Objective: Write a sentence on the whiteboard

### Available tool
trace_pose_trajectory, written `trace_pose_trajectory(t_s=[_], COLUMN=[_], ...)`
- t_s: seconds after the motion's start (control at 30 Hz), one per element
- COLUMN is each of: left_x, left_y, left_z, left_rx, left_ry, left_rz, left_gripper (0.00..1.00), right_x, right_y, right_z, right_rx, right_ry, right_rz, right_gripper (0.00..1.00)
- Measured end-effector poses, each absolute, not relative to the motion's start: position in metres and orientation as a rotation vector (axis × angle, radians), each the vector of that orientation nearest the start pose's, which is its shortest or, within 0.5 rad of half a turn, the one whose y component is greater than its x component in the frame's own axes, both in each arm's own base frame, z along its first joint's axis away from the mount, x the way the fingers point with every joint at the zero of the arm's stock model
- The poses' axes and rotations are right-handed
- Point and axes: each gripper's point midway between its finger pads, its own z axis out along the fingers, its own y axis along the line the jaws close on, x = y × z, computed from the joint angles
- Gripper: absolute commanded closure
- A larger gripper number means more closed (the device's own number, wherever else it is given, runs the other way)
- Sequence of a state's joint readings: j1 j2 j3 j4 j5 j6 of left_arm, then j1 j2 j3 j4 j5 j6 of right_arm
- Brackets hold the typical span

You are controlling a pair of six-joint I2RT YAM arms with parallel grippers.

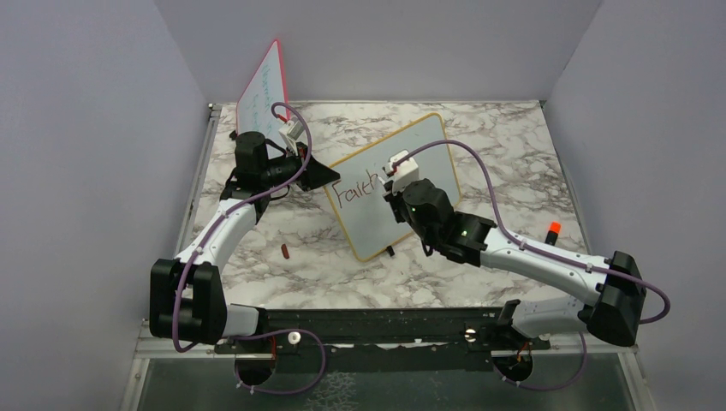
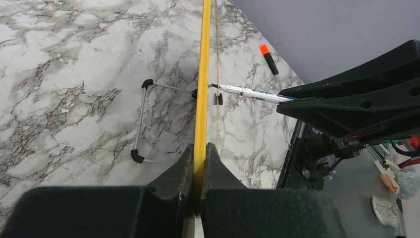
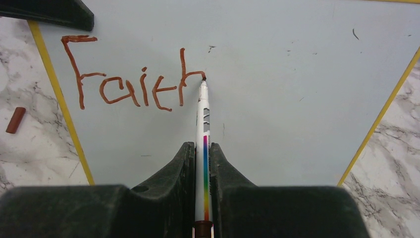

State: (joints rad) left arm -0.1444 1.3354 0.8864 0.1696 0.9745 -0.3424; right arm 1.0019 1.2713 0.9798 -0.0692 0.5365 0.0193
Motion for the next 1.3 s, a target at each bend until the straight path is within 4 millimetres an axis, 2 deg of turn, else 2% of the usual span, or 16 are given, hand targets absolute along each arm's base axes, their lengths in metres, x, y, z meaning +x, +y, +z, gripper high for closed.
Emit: trace_pose_trajectory(t_s=[0.73,0.97,1.3], left_x=[0.324,0.323,0.323], left_y=[-0.202,-0.202,-0.202], left_z=[0.236,0.236,0.236], left_rx=[0.528,0.528,0.530], left_ry=[1.825,1.826,1.827], left_rz=[-1.227,-1.227,-1.225], left_gripper=[1.00,1.00,1.00], right_x=[0.275,0.270,0.285], right_y=[0.273,0.264,0.244], right_z=[0.220,0.220,0.231], right_rx=[-0.585,-0.588,-0.521], right_ry=[1.866,1.851,1.822], right_rz=[0.186,0.185,0.153], right_gripper=[0.99,0.99,0.99])
